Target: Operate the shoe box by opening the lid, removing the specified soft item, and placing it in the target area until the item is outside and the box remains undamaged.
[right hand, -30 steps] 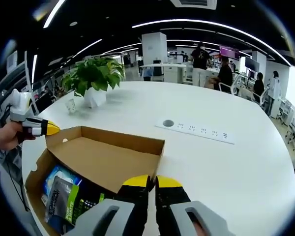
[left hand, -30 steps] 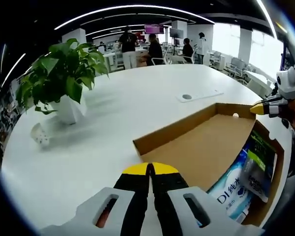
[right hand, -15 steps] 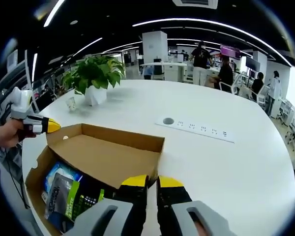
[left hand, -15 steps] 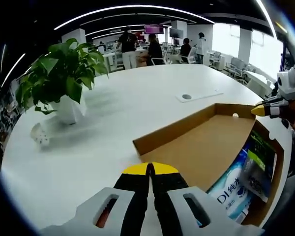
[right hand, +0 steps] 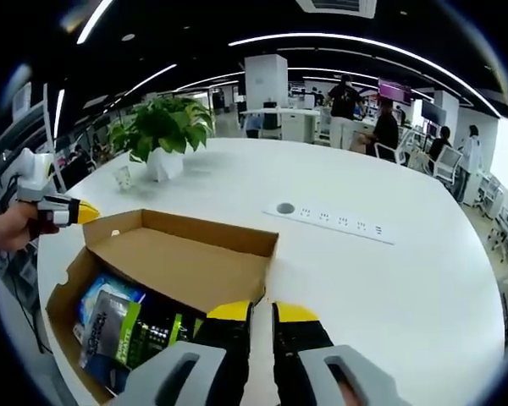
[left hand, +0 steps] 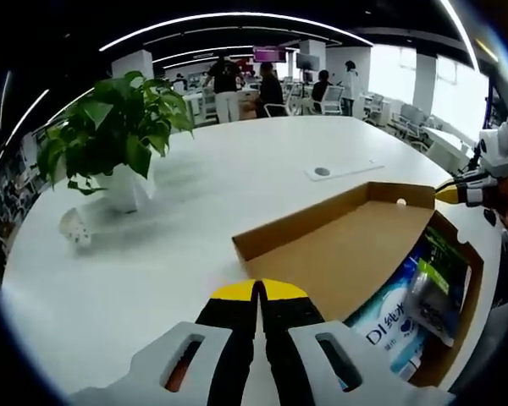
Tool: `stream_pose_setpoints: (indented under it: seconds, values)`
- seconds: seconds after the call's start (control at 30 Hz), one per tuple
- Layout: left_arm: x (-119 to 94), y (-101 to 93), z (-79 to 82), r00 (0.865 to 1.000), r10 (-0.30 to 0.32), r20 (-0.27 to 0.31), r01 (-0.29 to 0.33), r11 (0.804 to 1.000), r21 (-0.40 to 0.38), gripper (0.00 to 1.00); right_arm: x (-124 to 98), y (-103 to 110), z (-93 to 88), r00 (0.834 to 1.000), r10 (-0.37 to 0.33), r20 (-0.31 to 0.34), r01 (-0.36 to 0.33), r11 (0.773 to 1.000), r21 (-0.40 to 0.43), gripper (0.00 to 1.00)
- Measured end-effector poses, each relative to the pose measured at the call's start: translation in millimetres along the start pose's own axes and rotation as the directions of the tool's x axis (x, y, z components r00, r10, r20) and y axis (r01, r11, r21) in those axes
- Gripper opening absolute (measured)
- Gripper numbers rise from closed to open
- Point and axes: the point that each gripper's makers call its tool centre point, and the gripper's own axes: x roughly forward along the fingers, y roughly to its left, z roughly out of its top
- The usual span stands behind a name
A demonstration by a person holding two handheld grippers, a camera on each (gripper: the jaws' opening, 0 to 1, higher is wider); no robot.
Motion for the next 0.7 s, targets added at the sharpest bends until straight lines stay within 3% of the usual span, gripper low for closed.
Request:
stream_pose_setpoints:
  seconds: [0.2, 0.7]
  values:
    - [-12.5, -0.6, 2.3, 1.0, 0.002, 0.022, -0.002, 1.0, -0.018, 0.0, -14.2, -6.3, -3.8, 1.0, -0.014, 0.014, 0.013, 1.0, 0.025, 0.09]
    - [-33.4, -27.4, 10.7, 0.997, -0.048, 0.067, 0.047, 0.999, 0.018, 0.0, -46.3, -3.4, -9.6, 0.998, -0.009, 0.055, 0.008, 1.0, 0.03, 0.14]
